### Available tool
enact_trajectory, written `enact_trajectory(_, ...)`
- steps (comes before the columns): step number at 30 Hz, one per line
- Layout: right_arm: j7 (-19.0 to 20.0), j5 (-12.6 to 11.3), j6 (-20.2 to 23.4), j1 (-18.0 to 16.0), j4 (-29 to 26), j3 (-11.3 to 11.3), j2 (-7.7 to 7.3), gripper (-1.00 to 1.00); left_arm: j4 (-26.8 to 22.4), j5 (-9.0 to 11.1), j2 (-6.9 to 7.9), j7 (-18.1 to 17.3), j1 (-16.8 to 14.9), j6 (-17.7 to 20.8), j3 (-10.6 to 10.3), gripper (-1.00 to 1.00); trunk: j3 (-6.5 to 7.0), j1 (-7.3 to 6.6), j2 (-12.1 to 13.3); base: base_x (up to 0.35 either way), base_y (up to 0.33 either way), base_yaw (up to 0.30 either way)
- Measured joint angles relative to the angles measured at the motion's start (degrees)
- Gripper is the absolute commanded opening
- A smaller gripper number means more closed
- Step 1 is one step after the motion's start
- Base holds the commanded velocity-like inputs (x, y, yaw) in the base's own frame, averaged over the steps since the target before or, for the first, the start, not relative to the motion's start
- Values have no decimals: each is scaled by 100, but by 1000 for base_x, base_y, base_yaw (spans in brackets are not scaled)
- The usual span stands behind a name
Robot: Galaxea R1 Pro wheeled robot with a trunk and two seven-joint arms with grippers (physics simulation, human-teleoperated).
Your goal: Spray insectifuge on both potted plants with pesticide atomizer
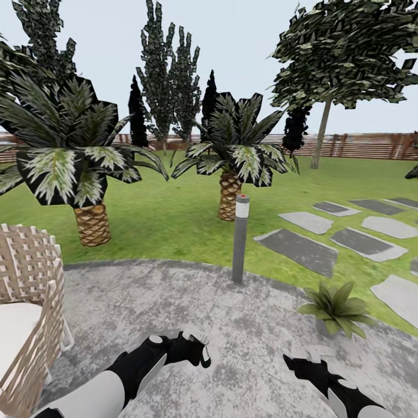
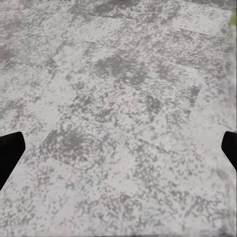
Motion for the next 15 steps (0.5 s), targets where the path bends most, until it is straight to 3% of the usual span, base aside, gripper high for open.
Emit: enact_trajectory(15, 0, 0, 0, -4, 0, -1, 0, 100, 0, -2, 0, 0, 0, 0, 0, -100, 0, -1, 0, 23, 1, -277)
